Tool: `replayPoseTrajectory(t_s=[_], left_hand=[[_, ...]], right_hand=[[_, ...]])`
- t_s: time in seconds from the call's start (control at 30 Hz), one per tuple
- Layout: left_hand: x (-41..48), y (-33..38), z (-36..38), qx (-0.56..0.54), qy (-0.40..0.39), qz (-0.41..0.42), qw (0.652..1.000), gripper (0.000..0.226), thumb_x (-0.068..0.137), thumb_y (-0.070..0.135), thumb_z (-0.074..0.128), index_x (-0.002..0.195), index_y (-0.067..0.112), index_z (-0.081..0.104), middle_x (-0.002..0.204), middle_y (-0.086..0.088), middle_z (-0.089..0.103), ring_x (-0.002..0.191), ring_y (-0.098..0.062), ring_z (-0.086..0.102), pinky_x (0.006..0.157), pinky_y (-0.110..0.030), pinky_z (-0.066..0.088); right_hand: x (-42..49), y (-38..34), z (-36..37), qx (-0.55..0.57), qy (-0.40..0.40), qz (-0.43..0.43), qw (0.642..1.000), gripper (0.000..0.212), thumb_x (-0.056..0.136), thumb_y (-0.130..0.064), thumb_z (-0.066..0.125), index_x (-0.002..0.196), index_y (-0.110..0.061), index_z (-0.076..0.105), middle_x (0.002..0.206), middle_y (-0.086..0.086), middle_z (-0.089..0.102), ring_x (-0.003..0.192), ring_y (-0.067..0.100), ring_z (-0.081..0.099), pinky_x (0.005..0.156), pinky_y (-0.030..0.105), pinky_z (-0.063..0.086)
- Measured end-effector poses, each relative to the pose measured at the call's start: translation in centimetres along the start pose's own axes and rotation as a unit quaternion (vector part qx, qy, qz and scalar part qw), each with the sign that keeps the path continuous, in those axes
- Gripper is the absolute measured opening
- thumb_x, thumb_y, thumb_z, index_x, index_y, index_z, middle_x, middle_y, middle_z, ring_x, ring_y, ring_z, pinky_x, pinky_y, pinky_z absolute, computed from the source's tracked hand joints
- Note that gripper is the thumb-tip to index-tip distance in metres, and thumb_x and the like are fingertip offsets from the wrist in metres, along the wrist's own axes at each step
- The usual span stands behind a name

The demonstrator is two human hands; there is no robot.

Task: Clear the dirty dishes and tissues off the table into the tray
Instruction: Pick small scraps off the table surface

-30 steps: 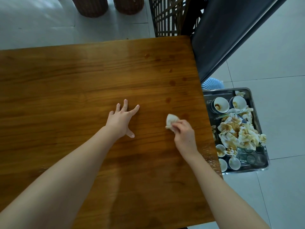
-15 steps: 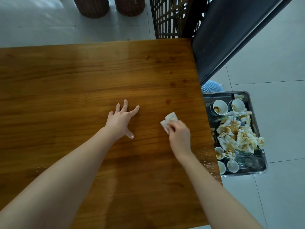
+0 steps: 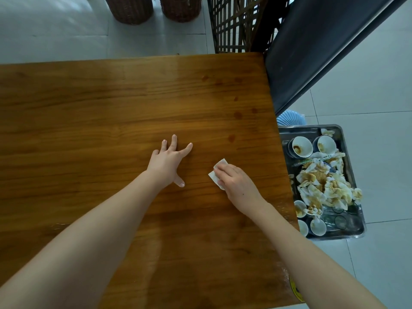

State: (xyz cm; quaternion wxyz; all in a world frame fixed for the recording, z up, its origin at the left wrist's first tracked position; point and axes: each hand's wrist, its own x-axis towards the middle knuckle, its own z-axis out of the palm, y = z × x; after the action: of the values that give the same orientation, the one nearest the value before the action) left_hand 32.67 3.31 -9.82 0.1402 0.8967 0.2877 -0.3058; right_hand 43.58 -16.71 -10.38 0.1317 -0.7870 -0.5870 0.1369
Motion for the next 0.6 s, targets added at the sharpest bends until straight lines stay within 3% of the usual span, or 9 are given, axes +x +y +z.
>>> replayPoseTrajectory(t_s=[0.23,0.53,0.6], left_hand=[[-0.1,0.1,-0.2,-0.001,-0.005,0.001,1.0,0.128,0.062,0.041,0.087,0.151,0.041,-0.005,0.16,-0.011,-0.015,0.146,-0.039,-0.004,0.115,-0.053,0.017],[-0.4,0.2,-0.5,0.0,-0.007,0.003,1.0,0.127,0.063,0.04,0.086,0.151,0.04,-0.005,0.16,-0.011,-0.016,0.146,-0.039,-0.005,0.116,-0.053,0.016],[-0.4,0.2,-0.5,0.001,-0.007,0.004,1.0,0.127,0.063,0.041,0.086,0.151,0.04,-0.005,0.16,-0.011,-0.016,0.146,-0.039,-0.005,0.115,-0.054,0.016]], right_hand=[[-0.5,-0.2,-0.4,0.011,-0.023,0.022,0.999,0.045,0.077,0.005,0.073,0.119,-0.003,0.063,0.118,0.014,0.064,0.108,0.027,0.062,0.084,0.031,0.054],[-0.2,0.1,-0.3,0.064,0.022,0.033,0.997,0.032,0.077,0.01,0.069,0.107,0.0,0.069,0.105,0.014,0.068,0.098,0.026,0.064,0.081,0.027,0.052],[0.6,1.5,-0.7,0.073,0.052,0.073,0.993,0.029,0.082,0.007,0.063,0.109,-0.001,0.067,0.105,0.012,0.065,0.098,0.022,0.06,0.083,0.022,0.046]])
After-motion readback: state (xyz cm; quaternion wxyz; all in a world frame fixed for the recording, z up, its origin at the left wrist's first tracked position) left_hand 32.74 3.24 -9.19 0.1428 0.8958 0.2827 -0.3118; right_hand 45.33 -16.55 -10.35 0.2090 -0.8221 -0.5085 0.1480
